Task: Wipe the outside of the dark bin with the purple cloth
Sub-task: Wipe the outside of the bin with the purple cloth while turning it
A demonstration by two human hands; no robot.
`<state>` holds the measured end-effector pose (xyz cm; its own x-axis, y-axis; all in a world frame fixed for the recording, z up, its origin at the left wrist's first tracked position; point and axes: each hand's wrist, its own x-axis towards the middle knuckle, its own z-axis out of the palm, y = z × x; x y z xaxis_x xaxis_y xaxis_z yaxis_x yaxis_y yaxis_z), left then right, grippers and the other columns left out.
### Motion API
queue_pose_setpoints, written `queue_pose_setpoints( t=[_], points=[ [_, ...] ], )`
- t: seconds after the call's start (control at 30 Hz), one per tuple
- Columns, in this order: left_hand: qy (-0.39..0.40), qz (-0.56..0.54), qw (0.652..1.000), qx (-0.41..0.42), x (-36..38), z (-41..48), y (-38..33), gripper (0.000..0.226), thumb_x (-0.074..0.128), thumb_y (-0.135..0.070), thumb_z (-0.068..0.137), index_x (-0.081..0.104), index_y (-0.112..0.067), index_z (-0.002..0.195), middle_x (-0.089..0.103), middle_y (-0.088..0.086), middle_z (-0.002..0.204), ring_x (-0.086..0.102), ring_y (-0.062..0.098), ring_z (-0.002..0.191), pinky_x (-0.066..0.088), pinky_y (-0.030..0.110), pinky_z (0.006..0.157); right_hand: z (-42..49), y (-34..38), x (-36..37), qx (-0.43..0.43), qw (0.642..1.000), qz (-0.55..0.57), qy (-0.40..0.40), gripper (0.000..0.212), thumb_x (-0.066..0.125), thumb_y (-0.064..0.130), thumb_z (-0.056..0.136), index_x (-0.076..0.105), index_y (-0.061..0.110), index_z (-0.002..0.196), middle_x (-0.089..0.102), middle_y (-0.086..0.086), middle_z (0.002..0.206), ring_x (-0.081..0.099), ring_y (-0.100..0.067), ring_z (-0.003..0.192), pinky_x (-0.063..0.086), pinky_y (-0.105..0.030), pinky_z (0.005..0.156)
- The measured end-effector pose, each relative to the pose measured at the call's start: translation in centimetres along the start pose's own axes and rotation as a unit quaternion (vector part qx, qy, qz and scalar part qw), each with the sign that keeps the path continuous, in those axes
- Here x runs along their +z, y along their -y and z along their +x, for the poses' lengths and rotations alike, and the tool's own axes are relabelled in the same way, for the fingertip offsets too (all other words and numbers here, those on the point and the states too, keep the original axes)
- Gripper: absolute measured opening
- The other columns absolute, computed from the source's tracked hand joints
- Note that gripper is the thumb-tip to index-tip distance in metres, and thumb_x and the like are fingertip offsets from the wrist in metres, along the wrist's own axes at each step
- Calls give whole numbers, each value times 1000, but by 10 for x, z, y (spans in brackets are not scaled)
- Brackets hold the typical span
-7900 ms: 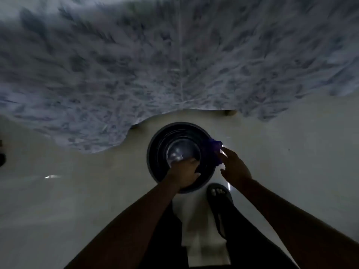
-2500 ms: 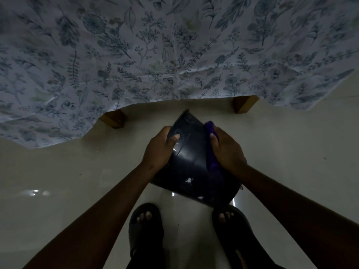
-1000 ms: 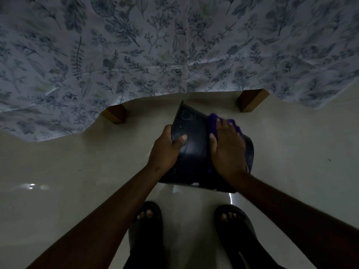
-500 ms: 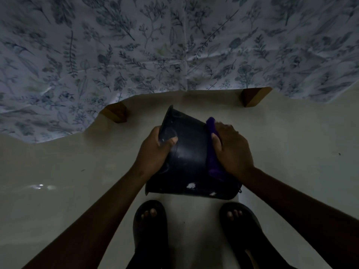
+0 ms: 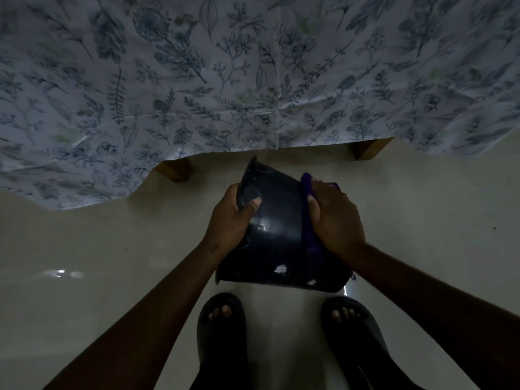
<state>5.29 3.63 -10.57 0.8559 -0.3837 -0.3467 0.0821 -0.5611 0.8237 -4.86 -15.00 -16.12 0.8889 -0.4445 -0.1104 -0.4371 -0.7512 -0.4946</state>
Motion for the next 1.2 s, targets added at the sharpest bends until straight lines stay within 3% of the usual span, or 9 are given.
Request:
queue_pose_setpoints(
  t=[0.07,0.17,0.33,0.47,0.57,0.7,0.83,0.97,1.2],
  points=[
    [-1,6,1000,-3,1,5,-2,29,58,-27,94,53,-20,122,63,-5,106,61,9,94,44,13,72,-30,8,4,-25,999,-35,10,58,21,43,98,29,18,149,35,-6,153,30,-26,142,26,-45,115],
    [-9,25,1000,-7,4,15,-9,28,58,-30,93,54,-18,118,63,-3,104,61,14,91,47,24,72,-54,39,11,-87,994,-67,26,59,21,41,98,12,20,153,11,-2,161,4,-23,149,10,-44,117],
    [6,33,999,0,4,20,-9,25,58,-28,94,53,-19,117,62,-6,102,59,5,85,44,16,68,-10,54,10,-156,985,-60,37,56,24,38,98,22,18,151,23,-3,159,19,-23,147,19,-41,117],
    [7,19,1000,4,3,16,-7,31,57,-28,94,53,-15,122,63,0,108,61,15,97,47,21,74,16,30,4,-48,998,-32,5,53,29,38,98,37,11,143,48,-10,143,45,-25,131,35,-39,109],
    [-6,30,1000,-4,4,15,-4,28,58,-28,94,53,-16,119,63,-2,104,61,13,91,46,19,70,-25,24,6,-25,998,-56,13,59,21,41,97,24,13,150,30,-10,156,26,-28,144,22,-44,117],
    [-13,53,998,-20,9,30,-14,28,59,-32,92,56,-14,113,64,0,104,61,17,91,47,27,72,-64,41,15,-133,987,-86,30,58,22,37,98,7,21,152,10,-3,161,4,-21,149,11,-44,118],
    [-6,12,1000,2,7,22,-20,31,63,-30,90,56,-15,117,64,-3,106,62,11,94,47,17,71,-16,29,4,-155,985,-67,17,53,32,32,100,22,22,151,26,-2,158,21,-19,146,20,-41,115],
    [-2,-16,1000,25,6,-10,1,39,56,-29,95,47,-21,132,63,-12,111,59,-13,93,45,0,72,9,6,-6,-52,997,-61,-15,52,24,42,100,38,17,144,50,-5,141,46,-23,130,40,-42,102],
    [-20,-9,1000,20,9,7,-5,39,54,-29,96,47,-21,134,62,-9,112,61,6,97,44,2,71,-56,17,15,-123,986,-110,5,59,23,43,98,15,21,152,13,-1,161,5,-23,149,11,-47,118]
  ],
)
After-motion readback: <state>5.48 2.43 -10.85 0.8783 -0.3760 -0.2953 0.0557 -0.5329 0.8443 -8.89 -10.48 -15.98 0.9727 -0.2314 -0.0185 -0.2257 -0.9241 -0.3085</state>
